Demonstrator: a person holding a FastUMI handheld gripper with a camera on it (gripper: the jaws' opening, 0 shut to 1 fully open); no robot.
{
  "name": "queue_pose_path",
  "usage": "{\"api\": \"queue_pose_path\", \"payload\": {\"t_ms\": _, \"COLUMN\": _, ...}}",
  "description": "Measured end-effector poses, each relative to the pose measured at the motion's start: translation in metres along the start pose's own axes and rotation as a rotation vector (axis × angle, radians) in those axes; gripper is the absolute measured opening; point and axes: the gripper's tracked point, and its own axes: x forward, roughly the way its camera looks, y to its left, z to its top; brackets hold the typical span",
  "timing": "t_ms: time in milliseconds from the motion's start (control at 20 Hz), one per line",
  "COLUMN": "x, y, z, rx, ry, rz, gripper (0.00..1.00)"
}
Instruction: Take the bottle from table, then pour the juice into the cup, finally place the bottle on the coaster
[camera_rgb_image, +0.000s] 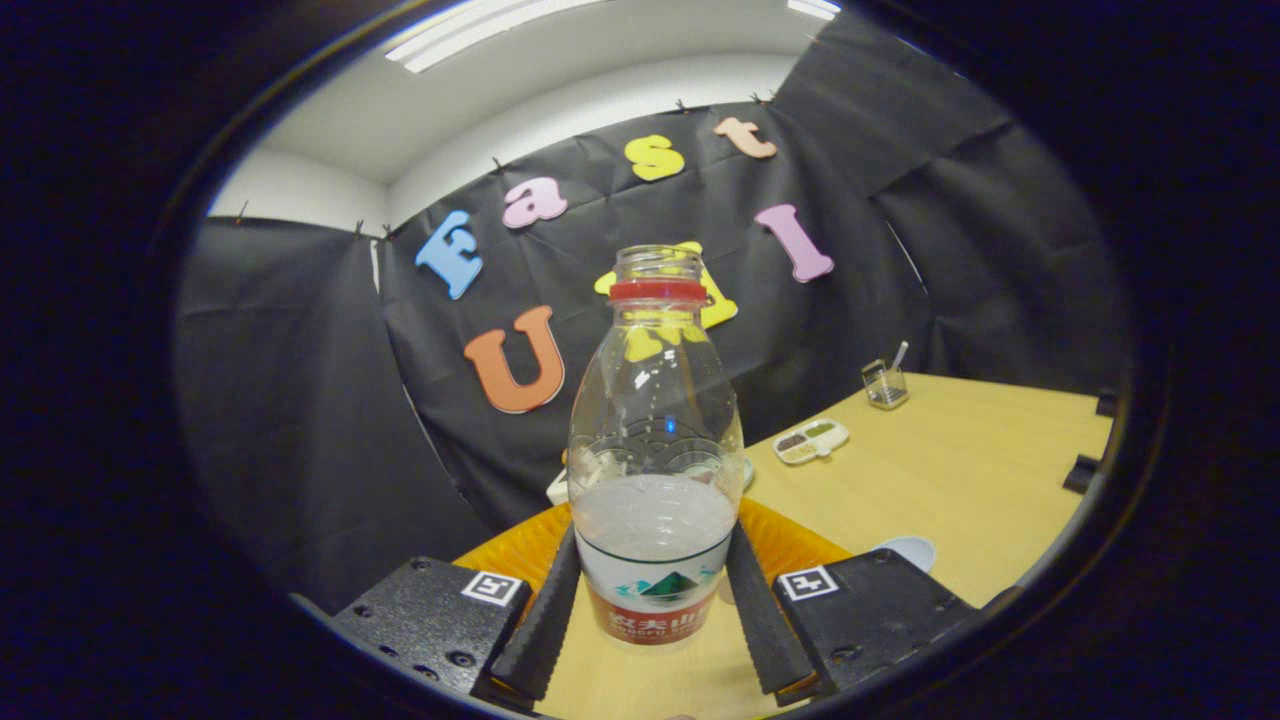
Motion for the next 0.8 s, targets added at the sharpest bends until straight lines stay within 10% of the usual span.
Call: {"api": "queue_pose_path", "payload": {"t_ms": 800, "x": -0.065, "y": 0.011, "z": 0.048, "rx": -0.284, "ry": -0.061, "rz": -0.007, "gripper": 0.79}}
